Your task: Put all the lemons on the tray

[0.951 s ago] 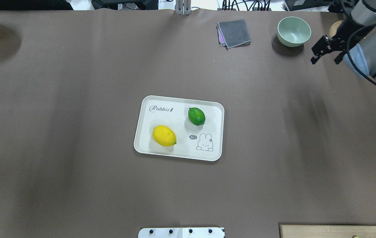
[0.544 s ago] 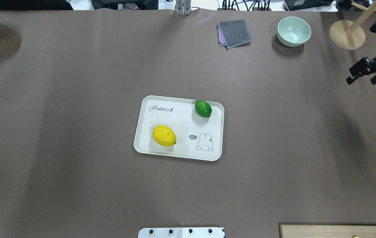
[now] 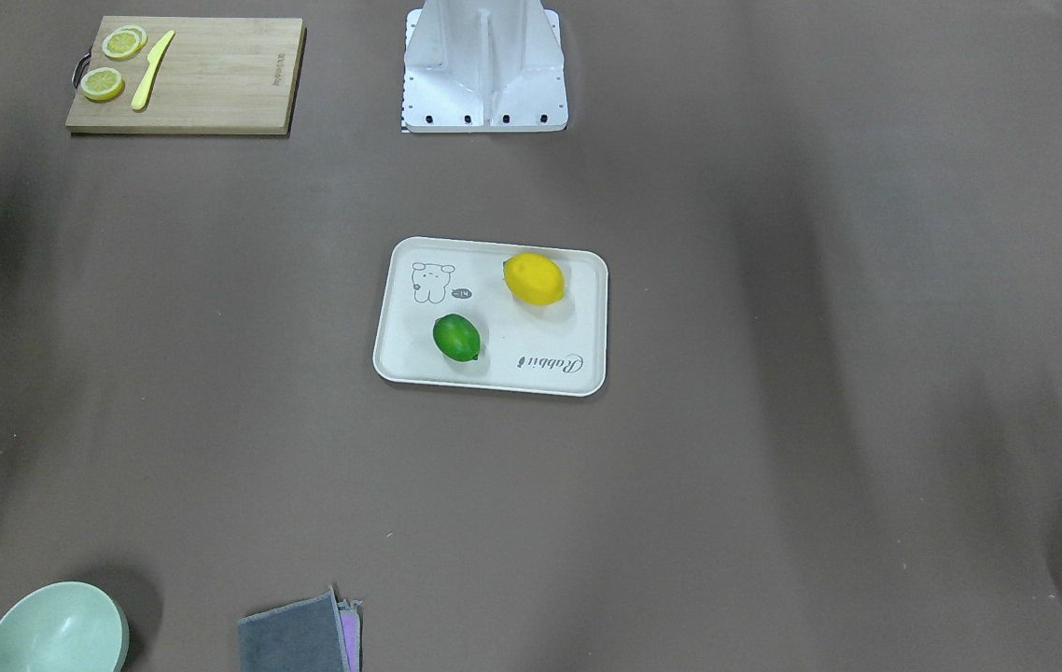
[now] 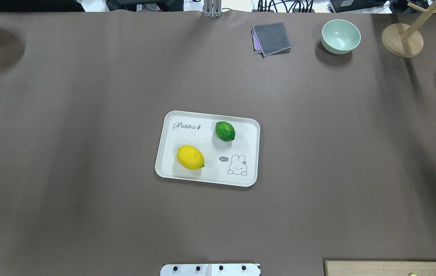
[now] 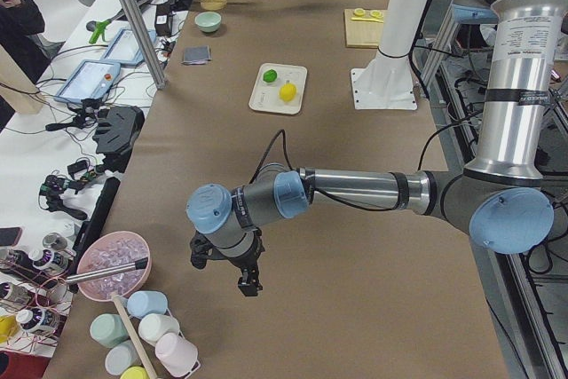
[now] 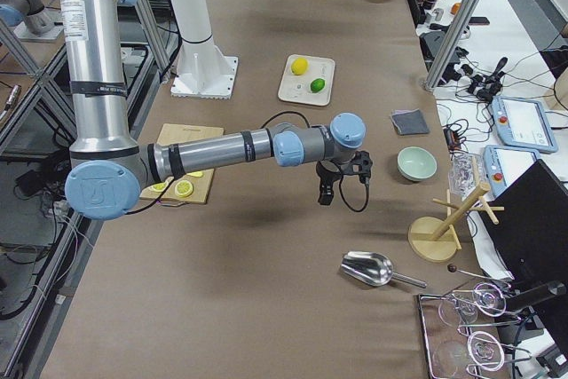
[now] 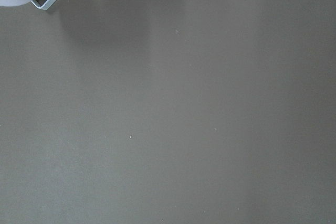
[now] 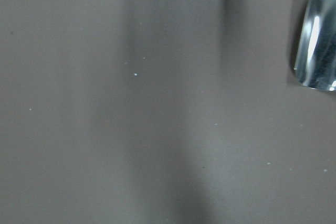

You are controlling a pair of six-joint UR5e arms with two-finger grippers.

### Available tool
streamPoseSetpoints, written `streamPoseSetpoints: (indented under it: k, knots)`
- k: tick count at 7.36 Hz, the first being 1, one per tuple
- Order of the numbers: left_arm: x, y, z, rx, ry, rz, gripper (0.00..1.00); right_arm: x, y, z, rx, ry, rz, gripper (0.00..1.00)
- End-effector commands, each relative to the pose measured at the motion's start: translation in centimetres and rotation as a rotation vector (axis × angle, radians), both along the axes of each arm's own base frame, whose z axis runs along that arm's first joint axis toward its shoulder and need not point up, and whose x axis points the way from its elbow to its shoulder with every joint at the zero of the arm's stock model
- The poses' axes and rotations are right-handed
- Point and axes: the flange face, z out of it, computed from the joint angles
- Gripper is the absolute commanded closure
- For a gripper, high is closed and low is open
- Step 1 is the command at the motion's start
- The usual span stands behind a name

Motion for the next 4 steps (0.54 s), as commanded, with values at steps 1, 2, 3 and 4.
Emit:
streamPoseSetpoints:
  k: [1, 2, 3, 4]
  knots:
    - [0.0, -0.5, -0.2, 0.001, -0.005, -0.005, 0.02, 5.9, 0.5, 0.7, -0.011, 0.062, 0.107, 0.01]
    - [0.0, -0.5, -0.3, 0.004, -0.006, -0.003, 0.02, 7.8, 0.8, 0.7, -0.017, 0.078, 0.106, 0.01]
    - [0.0, -0.5, -0.4, 0.005, -0.007, -0.004, 0.02, 8.5, 0.9, 1.1, -0.011, 0.107, 0.093, 0.01]
    - [0.0, -0.6, -0.6, 0.008, -0.008, -0.005, 0.02, 8.5, 1.0, 1.2, -0.016, 0.1, 0.094, 0.01]
